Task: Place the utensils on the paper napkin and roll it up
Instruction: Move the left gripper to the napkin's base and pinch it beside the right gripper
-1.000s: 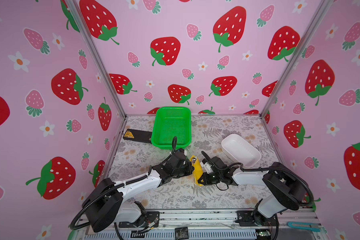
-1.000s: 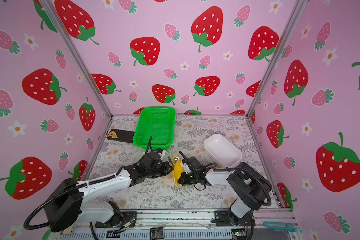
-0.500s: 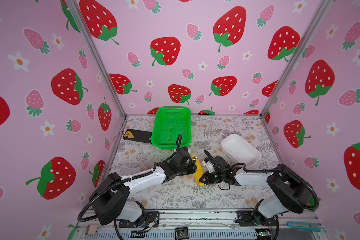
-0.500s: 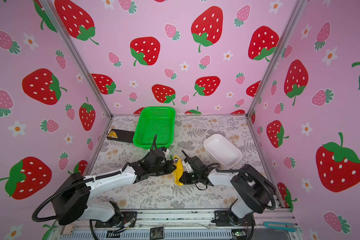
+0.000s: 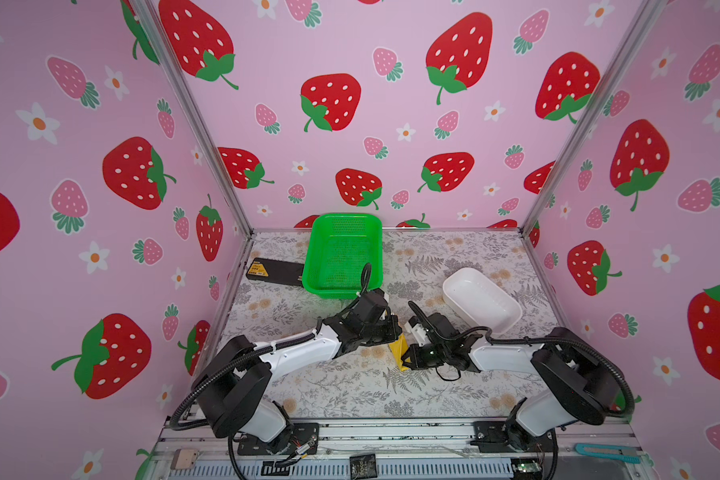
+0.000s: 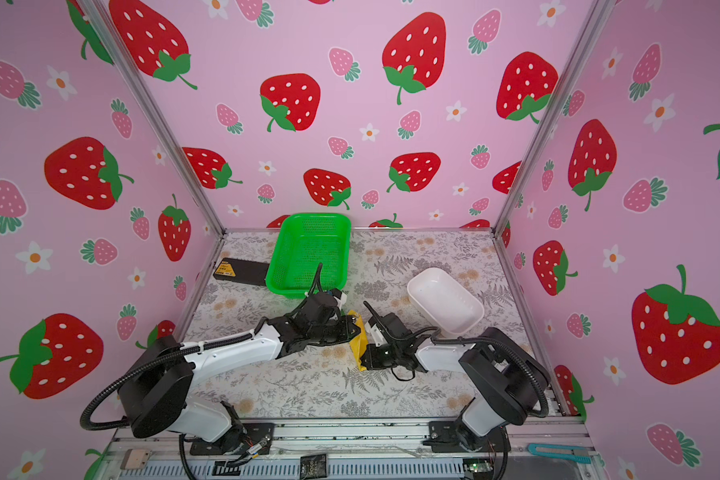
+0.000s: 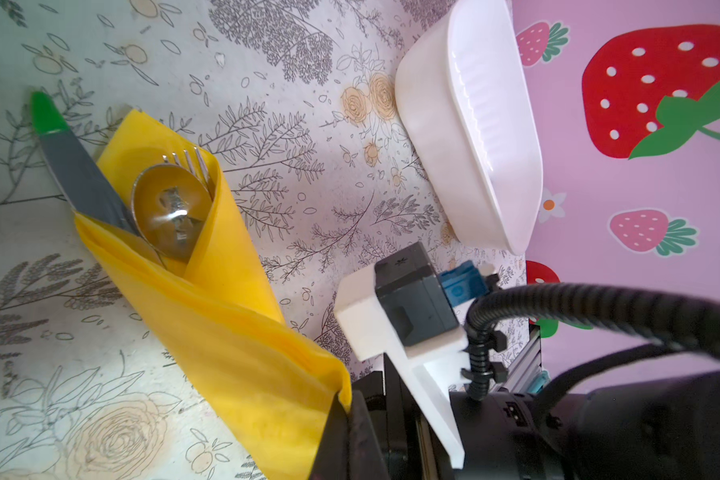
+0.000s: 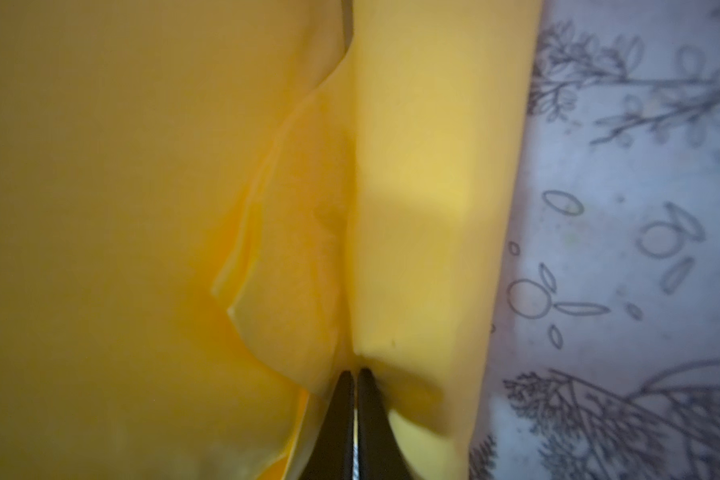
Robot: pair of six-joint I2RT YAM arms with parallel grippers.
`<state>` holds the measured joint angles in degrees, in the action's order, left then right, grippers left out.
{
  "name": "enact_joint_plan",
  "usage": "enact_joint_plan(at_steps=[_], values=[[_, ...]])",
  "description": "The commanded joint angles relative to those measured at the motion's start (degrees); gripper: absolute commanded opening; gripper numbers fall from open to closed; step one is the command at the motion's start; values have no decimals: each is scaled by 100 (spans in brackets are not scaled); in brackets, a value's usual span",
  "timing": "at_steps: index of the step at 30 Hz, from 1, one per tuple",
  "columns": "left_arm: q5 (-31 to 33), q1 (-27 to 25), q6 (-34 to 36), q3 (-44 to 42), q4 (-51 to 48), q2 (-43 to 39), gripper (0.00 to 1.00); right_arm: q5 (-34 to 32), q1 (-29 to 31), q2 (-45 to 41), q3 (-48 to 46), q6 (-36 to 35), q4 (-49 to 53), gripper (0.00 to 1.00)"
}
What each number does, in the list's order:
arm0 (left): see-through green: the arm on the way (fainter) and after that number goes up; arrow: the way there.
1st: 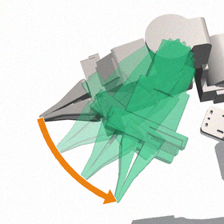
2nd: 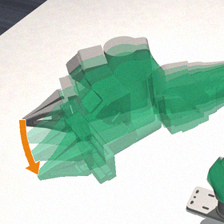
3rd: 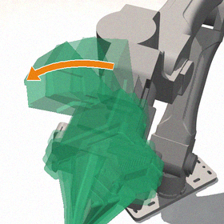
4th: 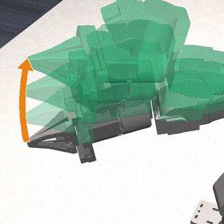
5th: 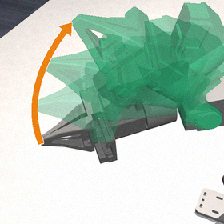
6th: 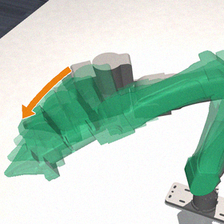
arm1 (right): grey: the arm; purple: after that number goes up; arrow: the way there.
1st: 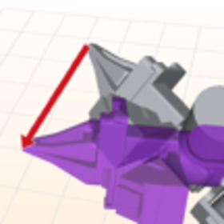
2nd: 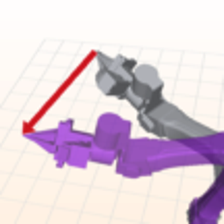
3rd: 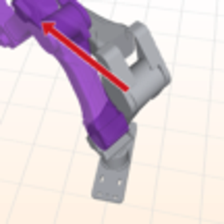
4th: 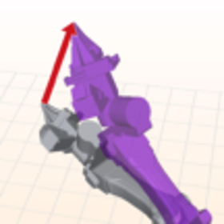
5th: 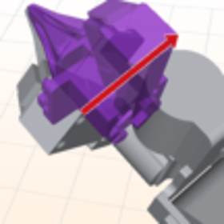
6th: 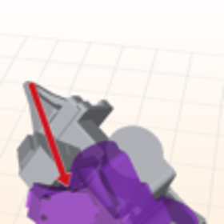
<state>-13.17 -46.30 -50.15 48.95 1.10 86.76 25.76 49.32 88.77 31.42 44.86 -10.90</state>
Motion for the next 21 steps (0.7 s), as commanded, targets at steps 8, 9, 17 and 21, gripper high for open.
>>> enact_joint_plan(at_steps=[8, 9, 17, 21], values=[[4, -126, 12, 419, -5, 204, 0, -1, -44, -107, -94, -81, 67, 9], [32, -130, 0, 398, -5, 192, 0, 7, -45, -155, -92, -76, 55, 9], [130, -117, -5, 372, -58, 160, 0, -136, -123, -502, -189, -65, 154, 10], [130, -118, -8, 408, -51, 182, 0, -254, -177, -545, -317, -43, 138, 10]])
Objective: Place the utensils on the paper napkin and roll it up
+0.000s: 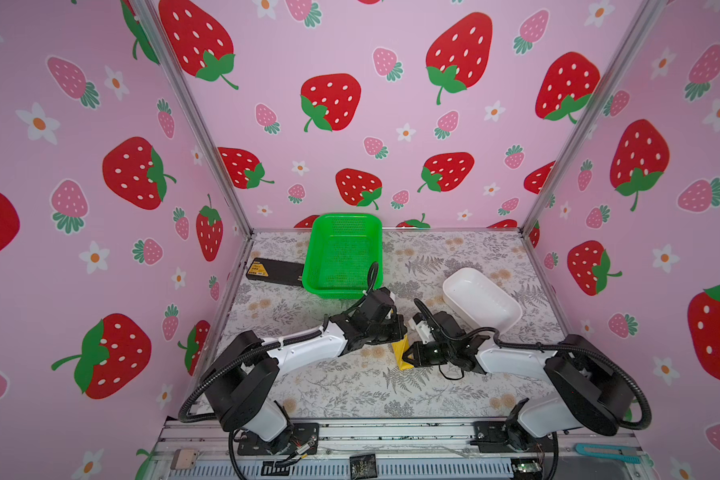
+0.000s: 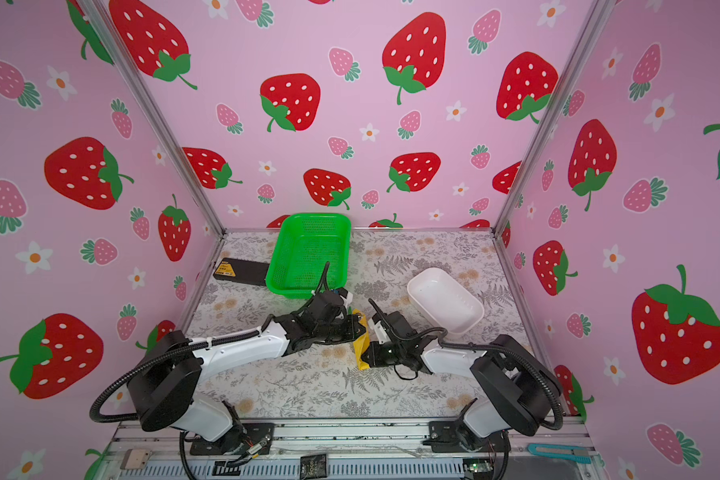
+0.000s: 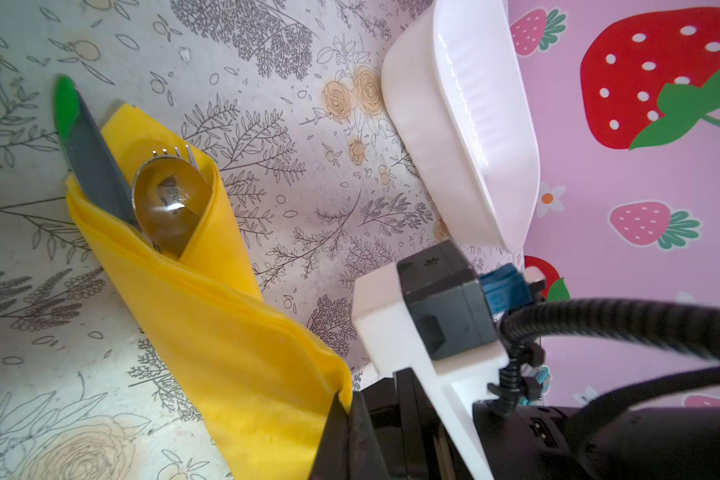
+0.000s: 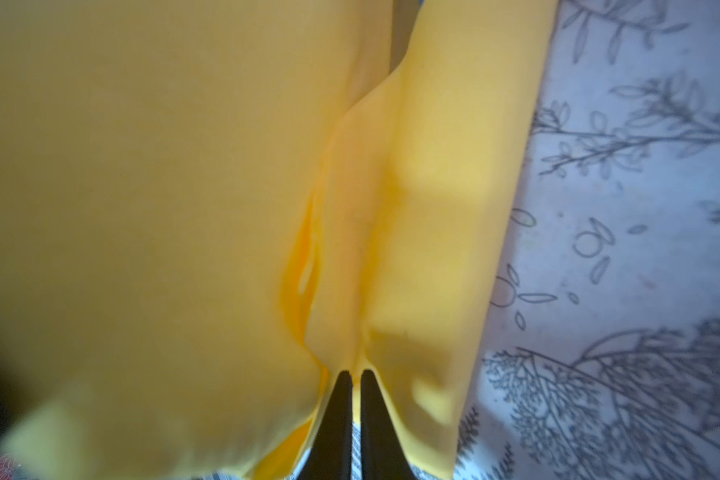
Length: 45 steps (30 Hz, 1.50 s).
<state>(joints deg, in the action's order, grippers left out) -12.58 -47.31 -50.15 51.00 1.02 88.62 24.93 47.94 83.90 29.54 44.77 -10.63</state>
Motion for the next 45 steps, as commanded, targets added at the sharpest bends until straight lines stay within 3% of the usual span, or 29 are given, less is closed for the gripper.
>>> enact_joint_plan(at_steps=[1, 17, 33, 38, 45], values=[[63, -21, -4, 223, -41, 2, 0, -160, -51, -23, -142, -39, 90, 10], [-145, -64, -329, 529, 285, 497, 0, -60, -77, 440, -257, -312, 15, 9], [41, -157, -443, 736, 354, 753, 0, 82, -211, -218, -425, -405, -121, 15], [89, -159, -417, 752, 322, 771, 0, -29, -313, -702, -572, -297, -6, 24], [71, -156, -408, 801, 322, 823, 0, -342, -446, -1441, -796, -250, 217, 51]])
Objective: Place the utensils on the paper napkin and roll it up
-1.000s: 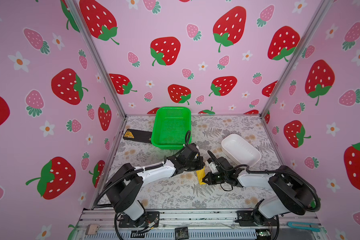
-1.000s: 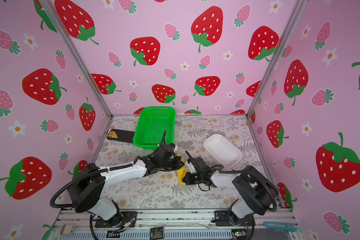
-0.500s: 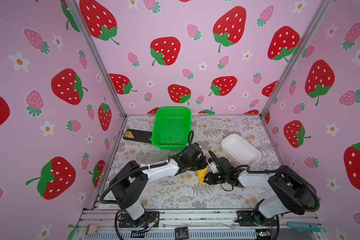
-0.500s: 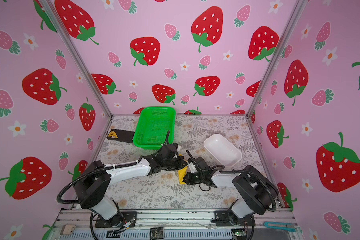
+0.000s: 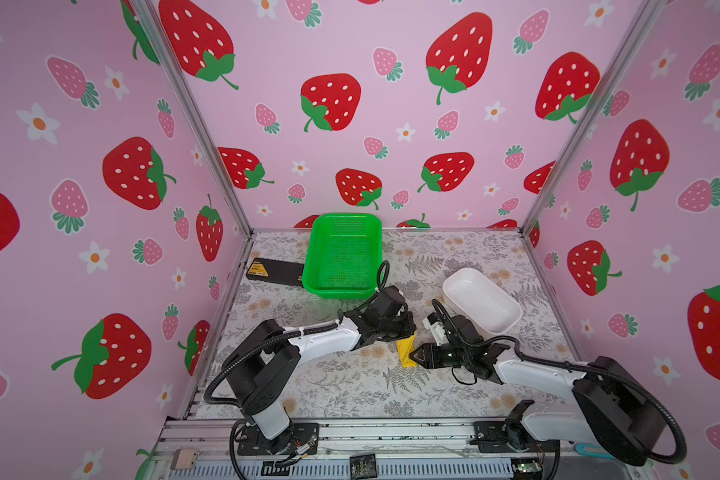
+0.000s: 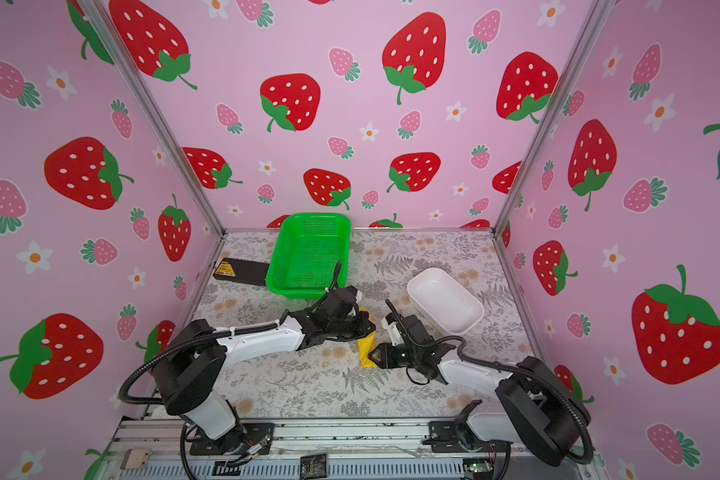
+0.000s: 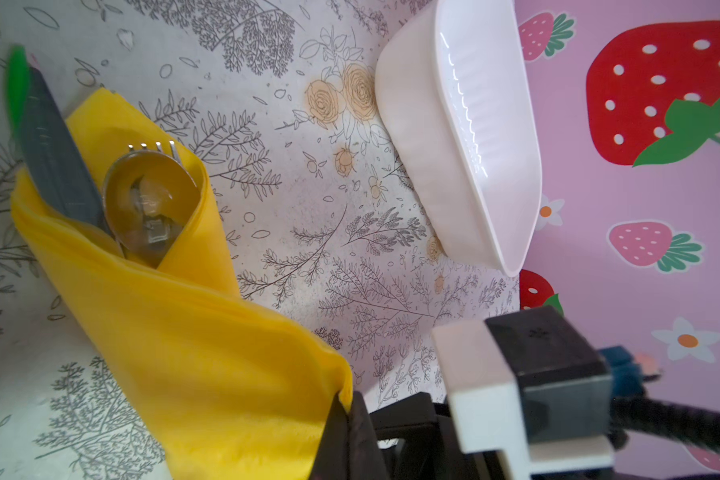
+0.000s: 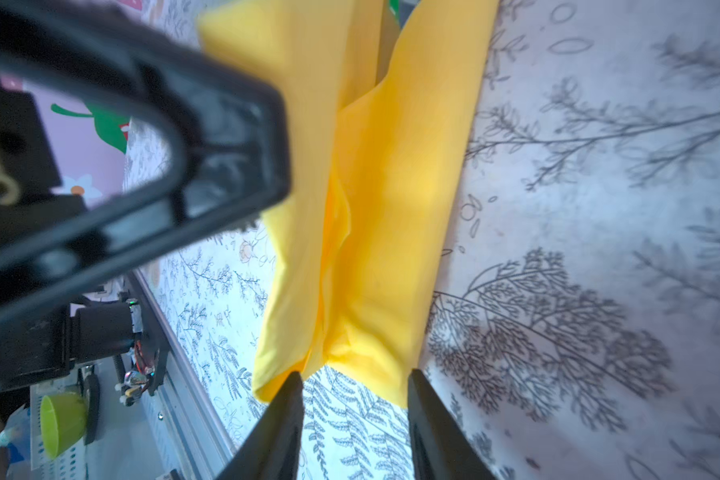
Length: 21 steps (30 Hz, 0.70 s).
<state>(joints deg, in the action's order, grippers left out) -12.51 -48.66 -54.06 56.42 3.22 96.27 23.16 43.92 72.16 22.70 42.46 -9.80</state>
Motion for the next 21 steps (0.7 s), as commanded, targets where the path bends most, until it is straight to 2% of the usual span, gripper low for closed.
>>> enact_joint_plan(at_steps=[1, 7, 11, 17, 21], values=[[57, -20, -17, 272, 102, 68, 0, -142, -42, -391, -145, -17, 69, 53], [16, -21, -17, 345, 128, 144, 0, 154, -48, -860, -424, 128, -499, 72], [-6, -28, -24, 352, 155, 195, 0, 179, -44, -559, -374, 187, -680, 75], [-41, -22, -34, 358, 162, 243, 0, -171, -43, 78, -215, 268, -843, 77], [-68, -28, -26, 395, 165, 265, 0, -76, -49, 257, -137, 317, -1072, 77]])
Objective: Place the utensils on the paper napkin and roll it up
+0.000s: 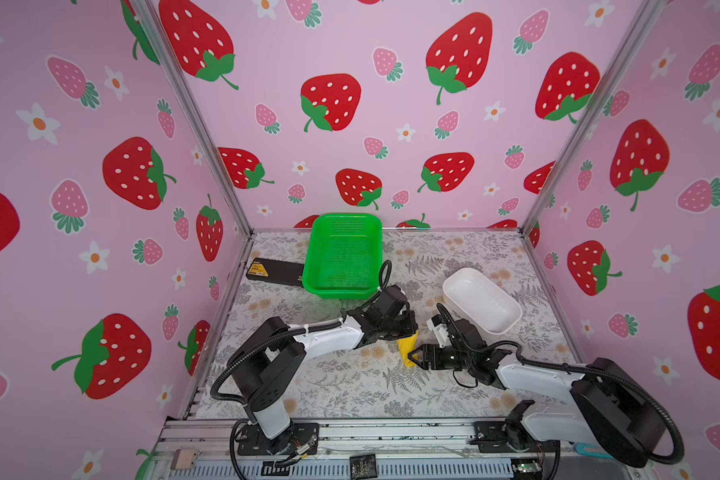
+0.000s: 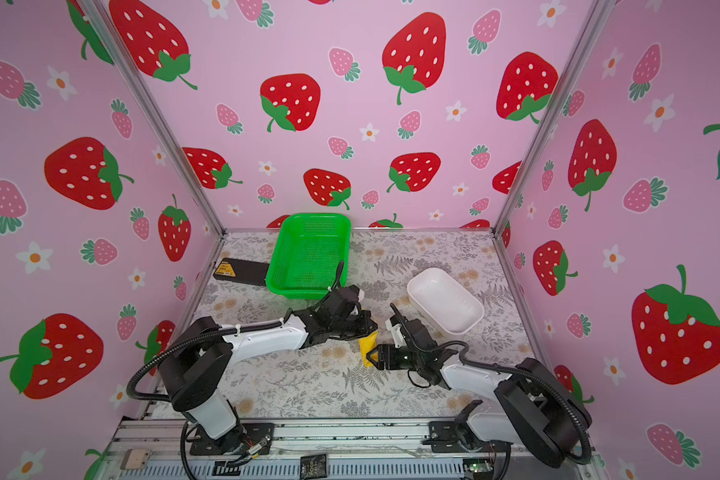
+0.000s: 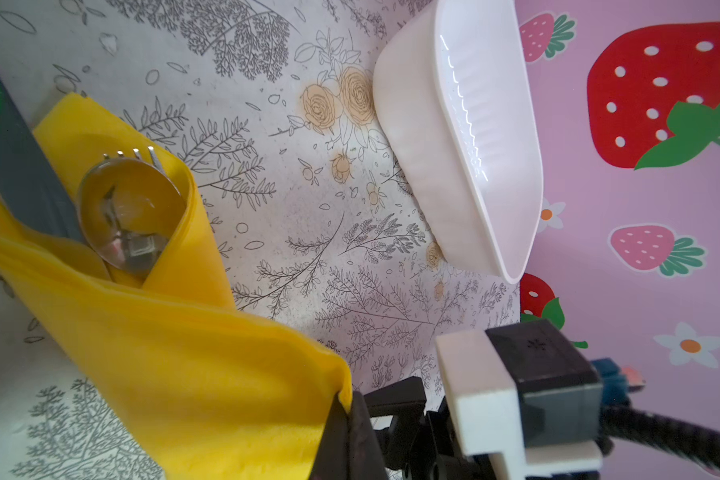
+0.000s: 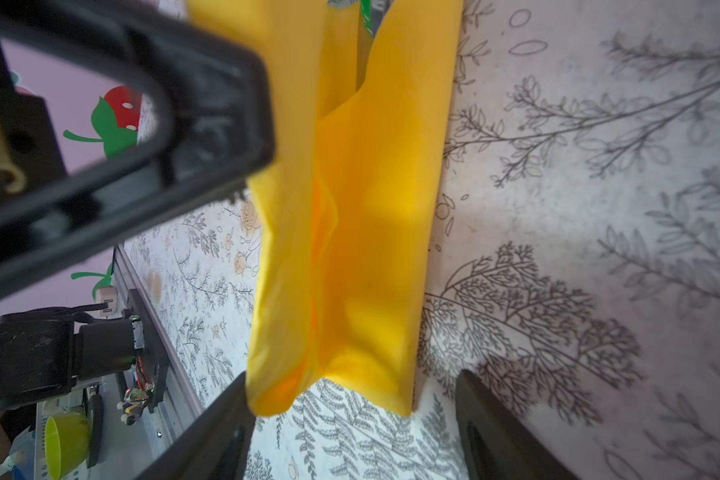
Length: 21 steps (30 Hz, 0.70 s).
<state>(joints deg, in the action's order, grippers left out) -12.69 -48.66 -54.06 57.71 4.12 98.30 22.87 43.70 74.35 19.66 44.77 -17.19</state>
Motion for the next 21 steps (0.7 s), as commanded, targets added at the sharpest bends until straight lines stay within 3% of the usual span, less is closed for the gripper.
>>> enact_joint_plan(at_steps=[1, 11, 21], values=[[-50, -21, -25, 282, 64, 66, 0, -49, -21, 59, 147, 116, -447, 77], [-137, -23, -40, 339, 117, 110, 0, -50, -16, 397, 142, 337, -789, 77], [-201, -31, -69, 364, 146, 181, 0, -181, -11, 675, -19, 663, -1006, 62]])
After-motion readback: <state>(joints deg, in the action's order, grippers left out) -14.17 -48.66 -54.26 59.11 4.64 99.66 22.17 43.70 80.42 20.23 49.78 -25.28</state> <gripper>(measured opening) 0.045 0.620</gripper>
